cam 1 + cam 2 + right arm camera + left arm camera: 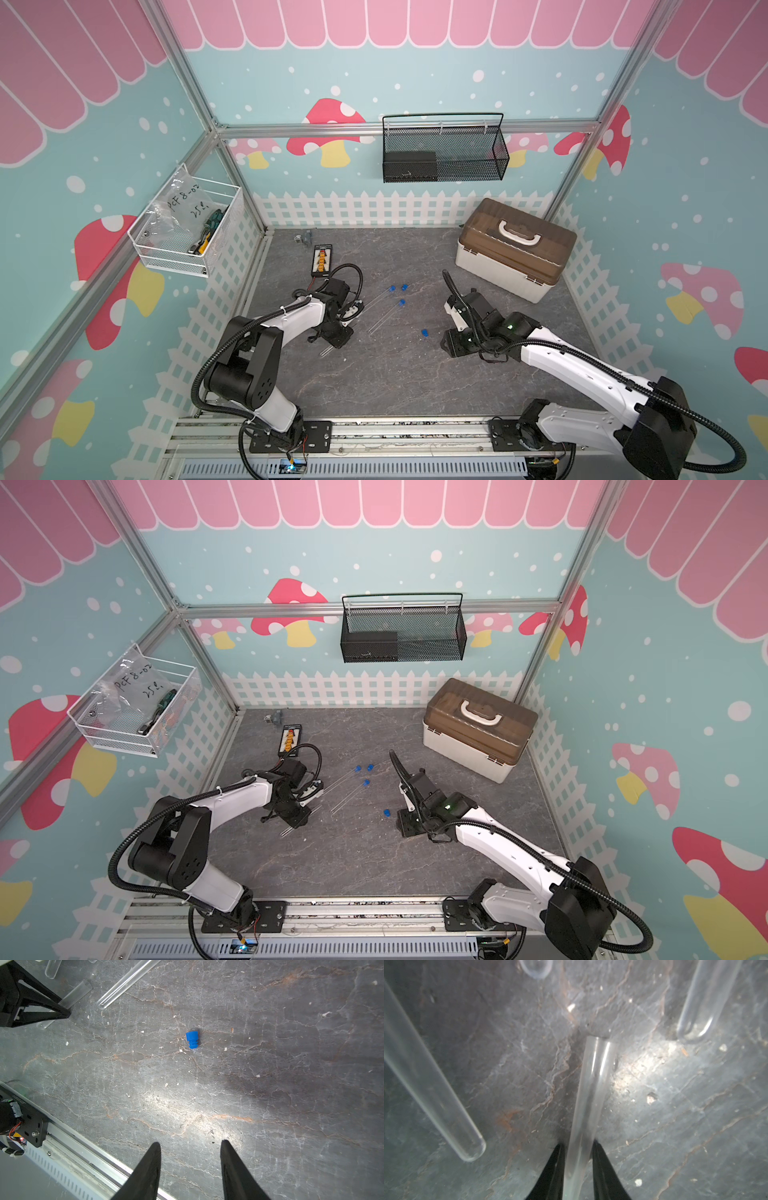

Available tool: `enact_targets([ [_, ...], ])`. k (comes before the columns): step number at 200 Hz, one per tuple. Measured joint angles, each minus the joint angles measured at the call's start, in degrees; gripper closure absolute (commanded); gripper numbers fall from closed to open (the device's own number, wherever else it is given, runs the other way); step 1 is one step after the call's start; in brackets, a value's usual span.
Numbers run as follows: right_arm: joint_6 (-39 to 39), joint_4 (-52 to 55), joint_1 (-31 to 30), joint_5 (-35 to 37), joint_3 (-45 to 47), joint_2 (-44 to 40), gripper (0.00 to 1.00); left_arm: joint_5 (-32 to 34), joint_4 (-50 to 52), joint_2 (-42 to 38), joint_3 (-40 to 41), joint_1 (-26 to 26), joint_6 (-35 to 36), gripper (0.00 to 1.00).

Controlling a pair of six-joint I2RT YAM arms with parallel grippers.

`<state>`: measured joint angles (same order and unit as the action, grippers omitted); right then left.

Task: Insert stoppers into test tubes
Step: Pick up the test tube at the center of the board.

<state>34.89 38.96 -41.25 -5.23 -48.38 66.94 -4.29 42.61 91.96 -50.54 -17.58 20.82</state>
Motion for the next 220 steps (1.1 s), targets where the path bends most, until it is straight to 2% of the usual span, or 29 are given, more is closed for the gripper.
enact_targets([
  [122,0.1,0.0,0.0,0.1,0.0,-1.5,0.55,1.7,-0.2,-0.4,-0.4,0.0,2.9,0.87],
  [170,1.8,-0.6,0.0,-0.5,0.0,-4.4,0.52,2.3,-1.2,-13.5,0.0,-3.1,5.4,0.86],
  [220,5.6,-4.4,0.0,-2.4,0.0,-9.9,0.52,1.0,-6.0,-22.4,0.5,-11.8,11.8,0.89],
])
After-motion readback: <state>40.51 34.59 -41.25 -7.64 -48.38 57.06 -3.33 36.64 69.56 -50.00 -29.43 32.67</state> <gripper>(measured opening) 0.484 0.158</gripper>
